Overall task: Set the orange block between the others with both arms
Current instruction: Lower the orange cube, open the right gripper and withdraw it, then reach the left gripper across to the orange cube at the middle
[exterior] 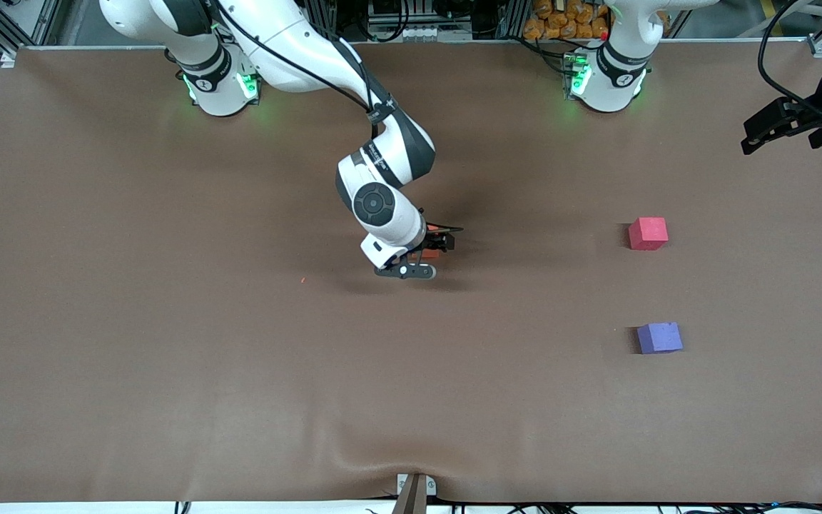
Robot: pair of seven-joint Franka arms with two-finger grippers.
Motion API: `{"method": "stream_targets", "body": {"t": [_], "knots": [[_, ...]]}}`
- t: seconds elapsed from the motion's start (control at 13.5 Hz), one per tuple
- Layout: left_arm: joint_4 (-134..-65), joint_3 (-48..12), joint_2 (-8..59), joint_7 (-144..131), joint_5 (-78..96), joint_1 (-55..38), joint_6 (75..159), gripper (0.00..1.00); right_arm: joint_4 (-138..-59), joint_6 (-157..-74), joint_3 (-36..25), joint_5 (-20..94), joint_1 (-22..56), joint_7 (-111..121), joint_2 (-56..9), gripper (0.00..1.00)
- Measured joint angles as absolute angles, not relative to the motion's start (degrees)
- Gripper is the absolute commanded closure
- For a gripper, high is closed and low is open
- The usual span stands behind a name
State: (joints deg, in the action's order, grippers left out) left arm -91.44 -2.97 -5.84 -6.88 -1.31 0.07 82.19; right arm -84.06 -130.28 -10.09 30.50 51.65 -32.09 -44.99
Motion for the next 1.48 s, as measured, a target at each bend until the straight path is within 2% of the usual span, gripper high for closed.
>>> {"method": "stream_targets", "body": {"t": [0.3,0.81,0.96,1.18,1.48], "knots": [[-91.4,-2.9,-5.9,-6.9,-1.3,0.1,82.2,0.00,-82.9,-123.9,-10.8,30.5,48.2,-32.1,-39.3,0.00],[-91.4,-2.9,-5.9,-6.9,-1.3,0.0,82.8,0.00,-81.8,-93.3,-11.0,21.1,36.1,-29.0,-18.0,0.00],[-91.4,-3.0,-5.8,-6.9,-0.9,0.0,83.1,0.00,-81.7,-86.3,-8.9,18.3,29.1,-25.0,-12.0,0.00],[-91.6,-3.5,-4.9,-6.9,0.5,-0.4,83.3,0.00,-81.5,-78.3,-2.9,12.3,13.4,-15.0,-6.4,0.00],[-91.7,-5.4,-1.1,-6.9,2.3,-3.2,84.4,0.00,-80.7,-76.4,-1.8,5.2,6.4,-4.9,-3.8,0.00]]}}
